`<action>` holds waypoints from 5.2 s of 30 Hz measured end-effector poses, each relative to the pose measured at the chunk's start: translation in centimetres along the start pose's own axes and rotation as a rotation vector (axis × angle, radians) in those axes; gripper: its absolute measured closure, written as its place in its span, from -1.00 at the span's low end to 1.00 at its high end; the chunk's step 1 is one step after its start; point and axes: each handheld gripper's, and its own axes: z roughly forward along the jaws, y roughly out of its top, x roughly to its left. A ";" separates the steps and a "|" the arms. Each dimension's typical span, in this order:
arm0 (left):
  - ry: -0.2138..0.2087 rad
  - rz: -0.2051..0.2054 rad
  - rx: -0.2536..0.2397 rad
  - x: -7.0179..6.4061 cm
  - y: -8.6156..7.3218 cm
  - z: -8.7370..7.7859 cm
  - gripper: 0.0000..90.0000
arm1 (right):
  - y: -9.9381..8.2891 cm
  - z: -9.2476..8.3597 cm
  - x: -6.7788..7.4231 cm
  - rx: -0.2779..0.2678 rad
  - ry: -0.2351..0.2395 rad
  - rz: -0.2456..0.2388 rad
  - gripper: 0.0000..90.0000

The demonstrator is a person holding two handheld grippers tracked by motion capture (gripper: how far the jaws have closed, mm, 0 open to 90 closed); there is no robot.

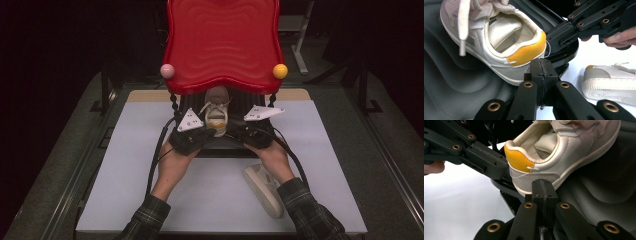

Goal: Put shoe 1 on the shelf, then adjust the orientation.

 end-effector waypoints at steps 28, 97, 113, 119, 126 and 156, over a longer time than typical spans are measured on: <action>-0.035 -0.009 0.020 0.3 -2.0 -3.4 0.80 | 0.2 -1.4 -0.1 0.062 0.093 0.003 0.99; 0.021 -0.097 0.260 2.6 -18.8 -8.4 -0.71 | -10.8 -6.6 8.8 0.283 0.380 0.006 0.99; 0.019 -0.095 0.263 2.6 -18.8 -8.4 -0.71 | -13.1 -8.3 10.6 0.327 0.349 0.022 0.99; 0.020 -0.094 0.262 2.6 -18.8 -8.4 -0.71 | -13.3 -8.7 10.2 0.348 0.301 -0.008 0.99; 0.020 -0.095 0.263 2.6 -18.8 -8.4 -0.71 | -13.9 -10.2 7.2 0.349 0.192 0.033 0.99; 0.018 -0.101 0.261 2.6 -18.8 -8.4 -0.71 | -12.2 -6.6 -1.2 0.345 0.057 0.091 0.99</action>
